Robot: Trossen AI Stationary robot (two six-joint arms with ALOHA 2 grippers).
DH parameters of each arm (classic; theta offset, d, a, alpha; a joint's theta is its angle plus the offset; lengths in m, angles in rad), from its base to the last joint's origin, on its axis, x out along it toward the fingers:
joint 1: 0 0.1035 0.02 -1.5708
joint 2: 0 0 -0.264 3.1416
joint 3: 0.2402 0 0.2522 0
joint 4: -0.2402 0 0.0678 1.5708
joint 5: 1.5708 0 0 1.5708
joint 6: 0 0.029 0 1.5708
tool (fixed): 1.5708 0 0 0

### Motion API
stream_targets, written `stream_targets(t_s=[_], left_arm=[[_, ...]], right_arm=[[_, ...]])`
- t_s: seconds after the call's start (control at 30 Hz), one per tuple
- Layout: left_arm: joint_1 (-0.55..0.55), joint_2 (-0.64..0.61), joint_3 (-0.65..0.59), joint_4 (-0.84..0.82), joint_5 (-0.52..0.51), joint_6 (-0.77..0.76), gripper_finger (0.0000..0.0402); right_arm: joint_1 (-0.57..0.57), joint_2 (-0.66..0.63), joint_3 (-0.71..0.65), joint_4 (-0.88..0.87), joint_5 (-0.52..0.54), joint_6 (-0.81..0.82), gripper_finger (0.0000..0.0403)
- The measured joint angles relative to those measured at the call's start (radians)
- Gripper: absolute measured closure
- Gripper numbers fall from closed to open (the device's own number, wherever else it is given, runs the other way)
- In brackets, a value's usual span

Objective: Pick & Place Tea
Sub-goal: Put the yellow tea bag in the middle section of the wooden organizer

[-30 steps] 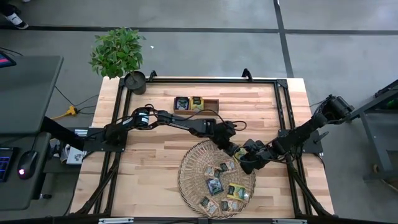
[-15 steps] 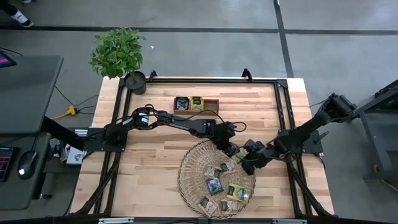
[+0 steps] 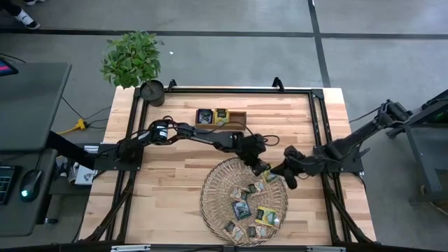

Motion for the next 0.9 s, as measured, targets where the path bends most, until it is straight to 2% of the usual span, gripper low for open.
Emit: stream_targets(t_s=[0.17,0.5,0.67,0.9], left_arm=[[0.016,-0.016,0.107,-0.134,0.031,0.137,0.0402],[0.03,-0.017,0.402,-0.572,-0.032,0.406,0.0401],[0.056,-0.016,0.465,-0.698,-0.049,0.486,0.0401],[0.125,-0.015,0.476,-0.815,-0.052,0.539,0.0401]], right_arm=[[0.0,-0.095,0.0,-0.001,0.043,-0.071,0.0403],[0.0,-0.205,0.001,-0.008,0.119,-0.133,0.0403],[0.0,-0.265,0.002,0.005,0.157,-0.196,0.0403],[0.0,-0.352,0.002,0.005,0.207,-0.282,0.0403]])
